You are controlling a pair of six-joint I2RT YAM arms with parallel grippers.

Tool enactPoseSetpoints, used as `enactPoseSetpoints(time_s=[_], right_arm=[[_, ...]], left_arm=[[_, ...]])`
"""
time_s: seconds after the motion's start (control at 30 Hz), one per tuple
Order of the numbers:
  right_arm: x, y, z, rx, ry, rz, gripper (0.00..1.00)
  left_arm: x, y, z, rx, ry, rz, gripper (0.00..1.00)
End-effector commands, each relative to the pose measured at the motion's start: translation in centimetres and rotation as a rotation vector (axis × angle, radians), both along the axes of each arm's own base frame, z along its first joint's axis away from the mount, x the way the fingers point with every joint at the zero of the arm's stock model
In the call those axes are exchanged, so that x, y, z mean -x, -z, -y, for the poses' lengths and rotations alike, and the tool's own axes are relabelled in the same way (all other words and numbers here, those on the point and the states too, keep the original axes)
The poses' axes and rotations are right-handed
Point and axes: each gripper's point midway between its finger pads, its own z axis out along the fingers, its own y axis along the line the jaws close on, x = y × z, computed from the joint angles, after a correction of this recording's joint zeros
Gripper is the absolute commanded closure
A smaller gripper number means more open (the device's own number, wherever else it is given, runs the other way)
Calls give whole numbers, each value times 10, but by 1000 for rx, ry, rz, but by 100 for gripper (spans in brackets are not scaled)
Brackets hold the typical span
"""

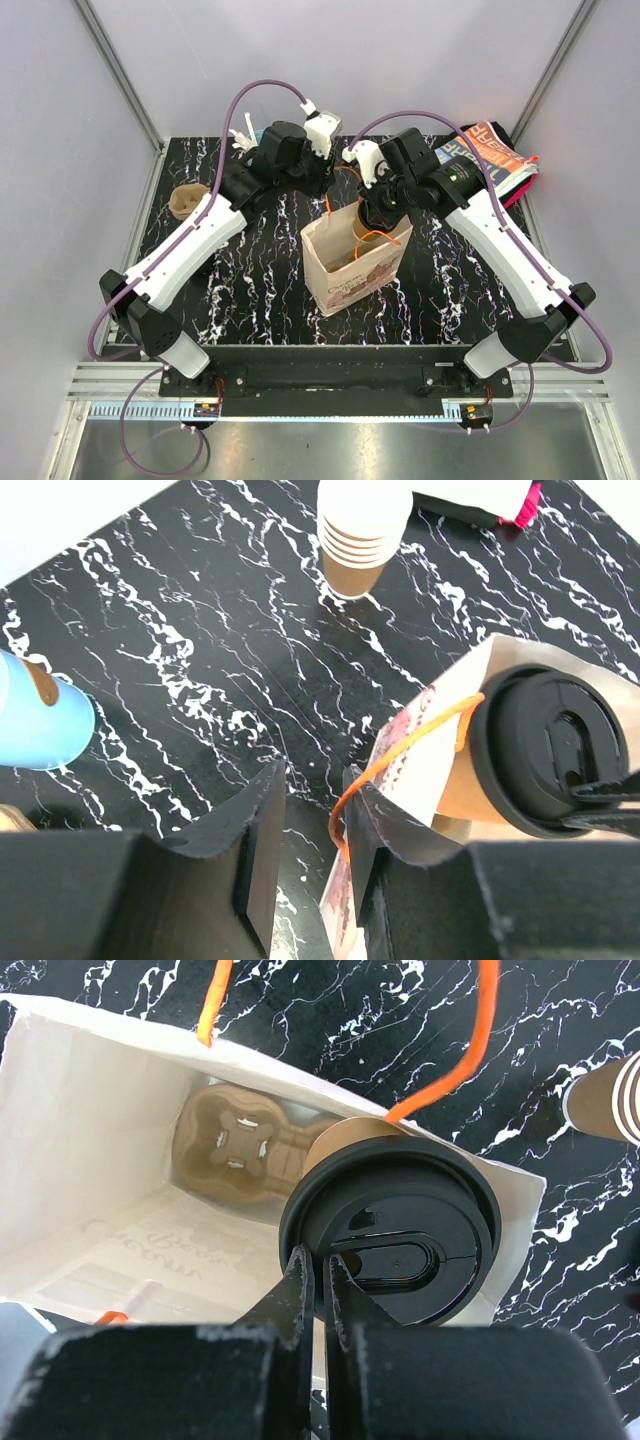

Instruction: Pack the takeout coffee

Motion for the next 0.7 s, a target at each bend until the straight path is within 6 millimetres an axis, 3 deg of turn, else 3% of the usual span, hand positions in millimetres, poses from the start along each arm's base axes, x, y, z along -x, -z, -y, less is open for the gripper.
enactPoseSetpoints(time_s=[0.0,0.67], right_arm=[[2,-2,0,14,-5,9,100],[-5,32,-6,74,-25,-60,100]], left_arm=[[-15,-19,-3,62,-41,65,69],[-17,-14,-7,120,-20,20,74]])
